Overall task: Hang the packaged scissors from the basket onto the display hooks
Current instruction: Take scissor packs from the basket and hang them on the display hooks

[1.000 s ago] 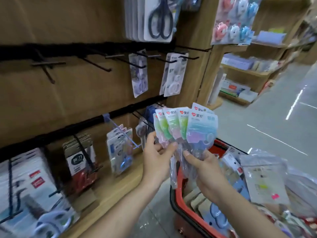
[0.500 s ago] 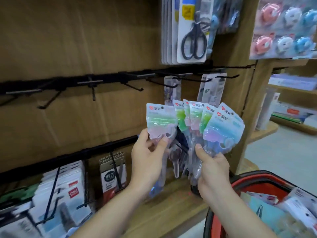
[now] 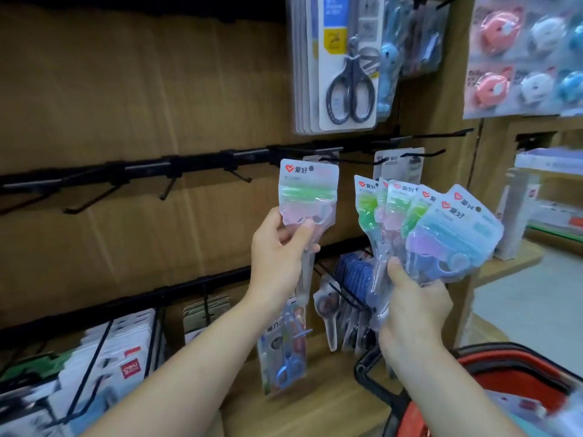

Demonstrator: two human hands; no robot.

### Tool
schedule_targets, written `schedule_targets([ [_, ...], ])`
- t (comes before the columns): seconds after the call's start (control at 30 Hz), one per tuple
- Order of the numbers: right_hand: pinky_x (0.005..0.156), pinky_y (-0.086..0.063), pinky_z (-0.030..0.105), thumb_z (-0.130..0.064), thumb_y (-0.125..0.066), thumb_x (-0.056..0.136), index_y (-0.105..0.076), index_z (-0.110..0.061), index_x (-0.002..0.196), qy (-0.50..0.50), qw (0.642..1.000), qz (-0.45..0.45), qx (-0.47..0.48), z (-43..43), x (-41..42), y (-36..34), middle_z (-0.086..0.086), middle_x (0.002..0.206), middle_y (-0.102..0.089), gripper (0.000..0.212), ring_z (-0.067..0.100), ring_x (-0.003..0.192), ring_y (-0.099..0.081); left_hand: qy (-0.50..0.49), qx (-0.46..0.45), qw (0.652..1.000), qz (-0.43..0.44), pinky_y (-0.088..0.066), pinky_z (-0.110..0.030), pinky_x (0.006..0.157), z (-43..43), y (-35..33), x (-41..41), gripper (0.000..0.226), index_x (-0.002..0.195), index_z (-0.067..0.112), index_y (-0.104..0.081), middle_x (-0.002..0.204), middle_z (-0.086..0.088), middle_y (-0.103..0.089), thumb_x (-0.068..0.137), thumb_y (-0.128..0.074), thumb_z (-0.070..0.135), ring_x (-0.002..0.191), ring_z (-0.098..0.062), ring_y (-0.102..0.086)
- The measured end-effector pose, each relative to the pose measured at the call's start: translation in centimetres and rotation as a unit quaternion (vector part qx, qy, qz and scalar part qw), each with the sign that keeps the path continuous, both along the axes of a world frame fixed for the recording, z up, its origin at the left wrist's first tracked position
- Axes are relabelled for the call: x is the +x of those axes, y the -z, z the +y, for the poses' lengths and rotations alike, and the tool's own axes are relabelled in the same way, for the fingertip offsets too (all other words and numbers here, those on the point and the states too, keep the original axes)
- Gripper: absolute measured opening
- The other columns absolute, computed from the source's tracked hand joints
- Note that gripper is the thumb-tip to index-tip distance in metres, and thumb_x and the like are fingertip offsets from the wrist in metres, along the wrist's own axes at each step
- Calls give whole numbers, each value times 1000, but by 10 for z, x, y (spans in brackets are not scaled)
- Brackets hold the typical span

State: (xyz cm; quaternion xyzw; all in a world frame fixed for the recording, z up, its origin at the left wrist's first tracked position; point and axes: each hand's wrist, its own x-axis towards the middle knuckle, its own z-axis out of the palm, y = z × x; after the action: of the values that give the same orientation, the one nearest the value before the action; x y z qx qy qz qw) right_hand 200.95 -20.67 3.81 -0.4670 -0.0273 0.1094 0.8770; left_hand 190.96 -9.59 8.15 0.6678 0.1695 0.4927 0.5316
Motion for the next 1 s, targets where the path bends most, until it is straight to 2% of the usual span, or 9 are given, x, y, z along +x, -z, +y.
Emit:
schedule_targets([
  [0.1,94,-58,50,-12,-76,92,-65,-13,111,26,1000,6,5,3,-7,-12,4,104,-72,21,25,99,-72,8,-10,1000,3,-64,-37,83,3,0,2,18,119,23,-67,103,14,-77,102,-63,15,85,-12,-75],
  [0.2,87,-58,45,-9,-73,90,-61,-17,98,53,998,15,7,6,-11,-29,3,97,-68,16,21,88,-68,15,-31,999,7,-62,-28,73,3,-2,4,17,111,26,-68,98,11,-78,101,-64,13,90,-24,-75],
  [0.3,74,-54,32,-5,-70,89,-59,-21,93,70,997,16,29,10,-14,-42,-1,93,-66,20,14,80,-64,3,-7,1000,25,-63,-44,85,5,-3,4,17,106,30,-70,97,7,-78,98,-68,15,94,-24,-74],
  [0.37,75,-54,32,-7,-70,89,-60,-21,94,78,996,13,26,12,-17,-42,-1,94,-67,18,17,83,-65,-8,27,999,30,-60,-46,92,5,-2,1,15,104,29,-70,99,8,-77,97,-69,16,96,-16,-72],
  [0.43,77,-55,32,-9,-72,89,-65,-18,103,69,997,18,17,11,-19,-36,1,100,-70,18,19,87,-66,-3,46,999,19,-59,-33,90,1,-1,-4,17,105,29,-68,100,14,-75,98,-68,14,94,-5,-70],
  [0.53,66,-50,28,-11,-72,91,-64,-14,110,42,999,29,2,5,-17,-23,3,100,-70,21,17,84,-65,20,59,998,13,-54,-16,80,-3,3,-12,24,107,32,-64,101,23,-73,98,-67,11,93,3,-68],
  [0.73,62,-48,29,-11,-74,91,-64,-15,101,15,1000,6,-3,-4,-3,-18,6,91,-68,15,20,73,-65,7,65,997,27,-61,-38,89,1,-12,-13,25,107,35,-67,102,20,-74,97,-67,12,95,-1,-70],
  [0.9,50,-48,18,-10,-71,94,-65,-16,105,15,999,-40,21,-12,-1,-31,-2,91,-69,14,1,58,-67,-11,122,992,18,-62,-34,82,-14,-35,-16,16,103,29,-71,98,16,-76,96,-69,14,91,-3,-72],
  [1.0,60,-47,25,-14,-73,93,-64,-14,102,19,998,-55,15,-12,-3,-38,0,93,-70,13,12,76,-68,-50,126,990,31,-61,-38,77,-16,-49,-14,2,93,24,-74,90,12,-77,94,-72,23,86,-11,-73],
])
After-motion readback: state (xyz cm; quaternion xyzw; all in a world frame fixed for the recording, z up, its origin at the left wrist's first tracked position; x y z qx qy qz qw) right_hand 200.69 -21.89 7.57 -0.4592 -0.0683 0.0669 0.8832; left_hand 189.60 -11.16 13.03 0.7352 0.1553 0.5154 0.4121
